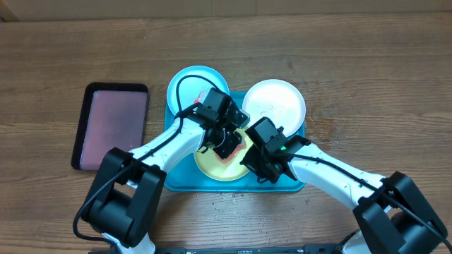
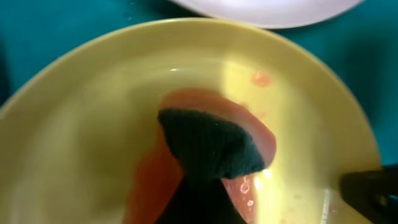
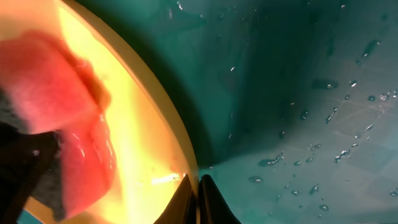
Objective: Clean dirty plates on tray and stack at the side
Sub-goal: 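Scrub the yellow plate with the sponge held in the left gripper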
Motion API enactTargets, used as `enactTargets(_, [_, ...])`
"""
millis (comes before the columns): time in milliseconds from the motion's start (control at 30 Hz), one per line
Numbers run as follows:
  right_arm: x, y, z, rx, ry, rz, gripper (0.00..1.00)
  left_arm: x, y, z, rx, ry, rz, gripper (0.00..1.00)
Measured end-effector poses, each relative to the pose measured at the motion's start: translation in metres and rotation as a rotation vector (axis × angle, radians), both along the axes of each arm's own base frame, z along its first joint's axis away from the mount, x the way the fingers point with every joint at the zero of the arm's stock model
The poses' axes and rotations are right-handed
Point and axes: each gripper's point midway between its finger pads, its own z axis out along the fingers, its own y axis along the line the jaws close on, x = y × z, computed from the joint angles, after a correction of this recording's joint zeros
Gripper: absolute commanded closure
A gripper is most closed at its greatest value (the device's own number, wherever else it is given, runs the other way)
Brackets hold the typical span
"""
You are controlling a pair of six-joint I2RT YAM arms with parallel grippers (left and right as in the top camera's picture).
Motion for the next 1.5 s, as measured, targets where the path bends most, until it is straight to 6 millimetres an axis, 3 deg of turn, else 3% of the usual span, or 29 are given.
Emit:
enactTargets(200, [0.000, 0.001, 0.000, 0.006, 0.003, 0.002, 0.96, 0.005, 0.036, 0.005, 0.202, 0.002, 0.122, 0.96])
enactTargets(300, [-0.001, 0.001, 0.000, 0.005, 0.004, 0.003, 0.96, 0.004, 0.044, 0.012, 0.248, 0.019, 0.145, 0.96])
enactTargets(500, [-0.001, 0.001, 0.000, 0.004, 0.005, 0.002, 0.96, 0.017, 0.012, 0.036, 0.128, -0.011, 0.093, 0.96])
enactTargets(767, [-0.001, 0.001, 0.000, 0.004, 0.005, 0.002, 0.96, 0.004, -0.024, 0.036, 0.045, -0.001, -0.006, 0.96])
enactTargets(967, [-0.001, 0.001, 0.000, 0.005, 0.006, 0.002, 0.96, -0.008, -0.021, 0.004, 0.100, 0.090, -0.022, 0.96])
enactTargets(1167, [-0.002, 0.002, -0.001, 0.009, 0.010, 0.008, 0.96, -0.007, -0.007, 0.003, 0.165, 0.090, 0.039, 0.96])
enactTargets(1333, [-0.002, 0.002, -0.001, 0.008, 0.009, 0.009, 0.96, 0.009, 0.012, 0.026, 0.164, 0.027, 0.133, 0.96])
enactTargets(1500, [-0.001, 0.004, 0.000, 0.013, -0.008, 0.050, 0.96, 0.033, 0.044, 0.083, 0.090, -0.094, 0.270, 0.96])
